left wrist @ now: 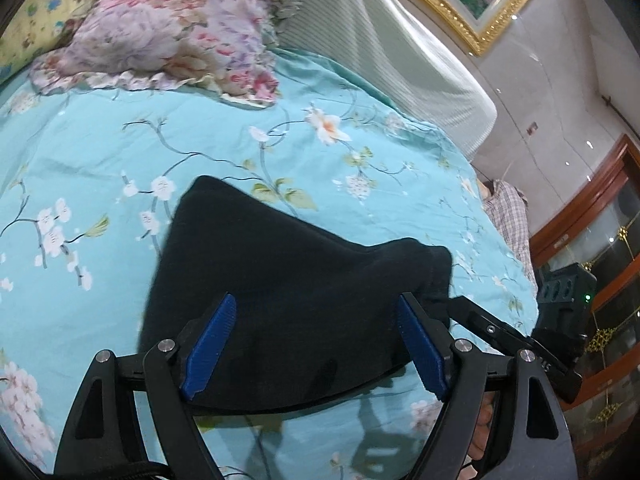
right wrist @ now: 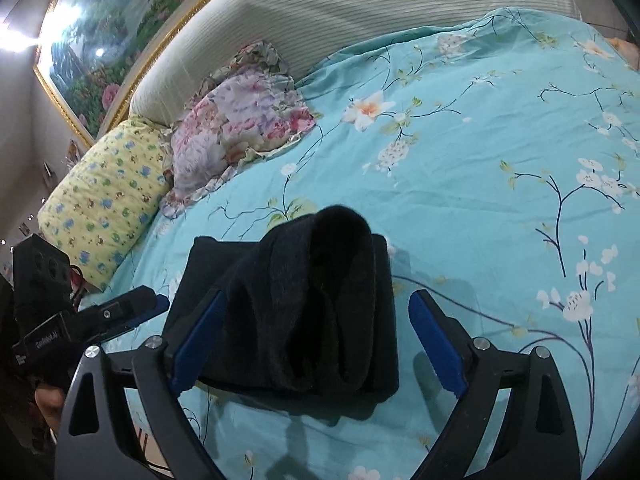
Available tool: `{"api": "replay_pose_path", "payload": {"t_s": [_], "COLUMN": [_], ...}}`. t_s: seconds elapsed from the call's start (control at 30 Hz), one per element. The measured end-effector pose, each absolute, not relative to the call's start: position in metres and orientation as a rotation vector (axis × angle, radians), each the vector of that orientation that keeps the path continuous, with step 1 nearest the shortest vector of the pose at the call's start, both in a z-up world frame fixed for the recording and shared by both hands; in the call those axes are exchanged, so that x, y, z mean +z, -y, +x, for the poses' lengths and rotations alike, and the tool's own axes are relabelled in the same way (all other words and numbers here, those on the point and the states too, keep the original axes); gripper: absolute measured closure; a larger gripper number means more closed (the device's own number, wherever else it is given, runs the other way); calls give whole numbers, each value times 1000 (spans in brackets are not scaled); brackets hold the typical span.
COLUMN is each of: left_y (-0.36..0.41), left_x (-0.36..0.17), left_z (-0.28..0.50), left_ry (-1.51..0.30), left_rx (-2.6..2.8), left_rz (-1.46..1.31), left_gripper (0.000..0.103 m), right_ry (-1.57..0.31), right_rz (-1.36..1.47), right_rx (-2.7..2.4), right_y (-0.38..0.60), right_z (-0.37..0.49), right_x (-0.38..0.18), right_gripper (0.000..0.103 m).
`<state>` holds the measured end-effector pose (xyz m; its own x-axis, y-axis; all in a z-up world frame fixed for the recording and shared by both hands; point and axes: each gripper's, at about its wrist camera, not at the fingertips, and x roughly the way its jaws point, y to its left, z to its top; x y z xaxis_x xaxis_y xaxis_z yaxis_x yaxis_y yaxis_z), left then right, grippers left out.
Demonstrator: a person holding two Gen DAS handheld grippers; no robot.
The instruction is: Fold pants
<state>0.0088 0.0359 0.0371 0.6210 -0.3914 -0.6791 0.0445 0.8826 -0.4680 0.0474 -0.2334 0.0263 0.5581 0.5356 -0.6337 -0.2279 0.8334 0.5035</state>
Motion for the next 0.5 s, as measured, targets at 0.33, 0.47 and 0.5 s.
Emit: {"api": "replay_pose_path", "payload": {"t_s": [0.33,0.47,0.5], "left_y": [-74,-80,-82], "left_x": [23,16,14], "left_z": [5,9,11], "left_ry": [-881,-890,-896], "left_rx": [-195,-180,-179], "left_rz": [-516,-529,-532], "left_gripper": [21,21,21], "right_ry": [-894,-917,-921], "right_rz": [405,407,407], "right_rx": [453,454,452], "right_y": [225,221,221], "right_z": [42,44,44], "right_x": [18,12,10], "right_gripper": [8,8,8]}}
